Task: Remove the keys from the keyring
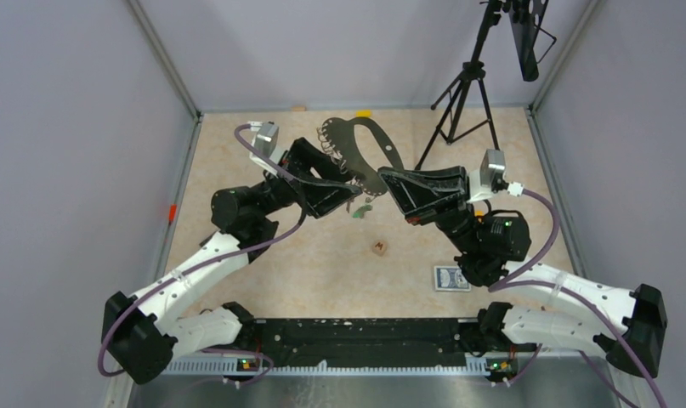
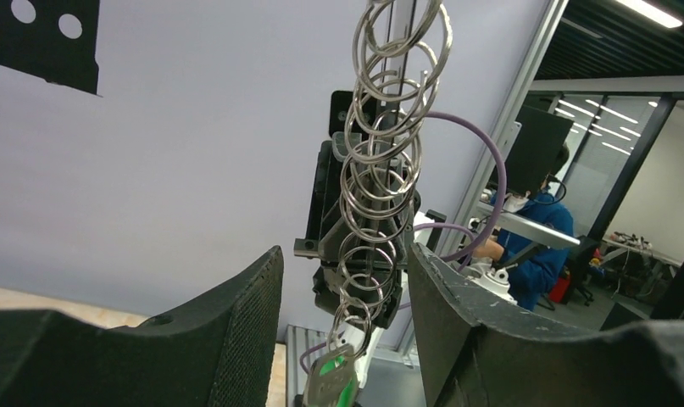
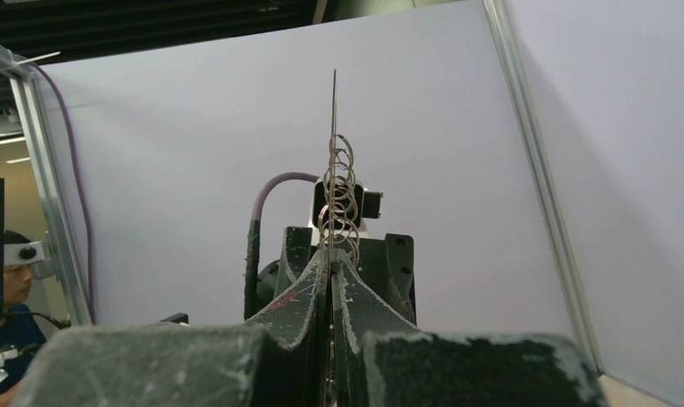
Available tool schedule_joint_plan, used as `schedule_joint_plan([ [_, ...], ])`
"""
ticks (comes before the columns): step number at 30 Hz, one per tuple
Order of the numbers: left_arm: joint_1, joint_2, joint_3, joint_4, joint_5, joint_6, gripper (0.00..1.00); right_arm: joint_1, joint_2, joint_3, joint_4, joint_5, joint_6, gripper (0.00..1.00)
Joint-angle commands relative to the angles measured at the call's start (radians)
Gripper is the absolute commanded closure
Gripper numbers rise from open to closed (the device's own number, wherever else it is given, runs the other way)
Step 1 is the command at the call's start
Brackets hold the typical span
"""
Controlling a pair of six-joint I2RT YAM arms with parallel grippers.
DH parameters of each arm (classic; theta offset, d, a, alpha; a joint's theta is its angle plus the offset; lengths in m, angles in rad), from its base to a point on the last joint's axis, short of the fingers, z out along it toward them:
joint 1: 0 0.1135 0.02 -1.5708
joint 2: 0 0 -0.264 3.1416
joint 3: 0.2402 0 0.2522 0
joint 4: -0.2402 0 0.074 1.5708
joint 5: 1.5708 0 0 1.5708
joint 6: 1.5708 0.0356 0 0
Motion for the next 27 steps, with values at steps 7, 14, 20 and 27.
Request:
schedule_joint_plan([
  [7, -0.009, -0.016, -0.011, 0.111, -0.085, -0.004, 0.42, -0.008, 0.016, -0.013, 0.106, -0.002, 0.036, 1.00],
  [14, -0.019, 0.002, 0.000, 0.111, -0.088, -0.002, 0.49, -0.008, 0.023, -0.018, 0.116, -0.002, 0.044, 1.00],
  [20, -0.026, 0.020, 0.005, 0.121, -0.088, -0.008, 0.59, -0.008, 0.036, -0.017, 0.130, -0.008, 0.055, 1.00],
  [27, -0.028, 0.029, 0.011, 0.131, -0.095, -0.011, 0.57, -0.008, 0.048, -0.030, 0.150, -0.022, 0.074, 1.00],
])
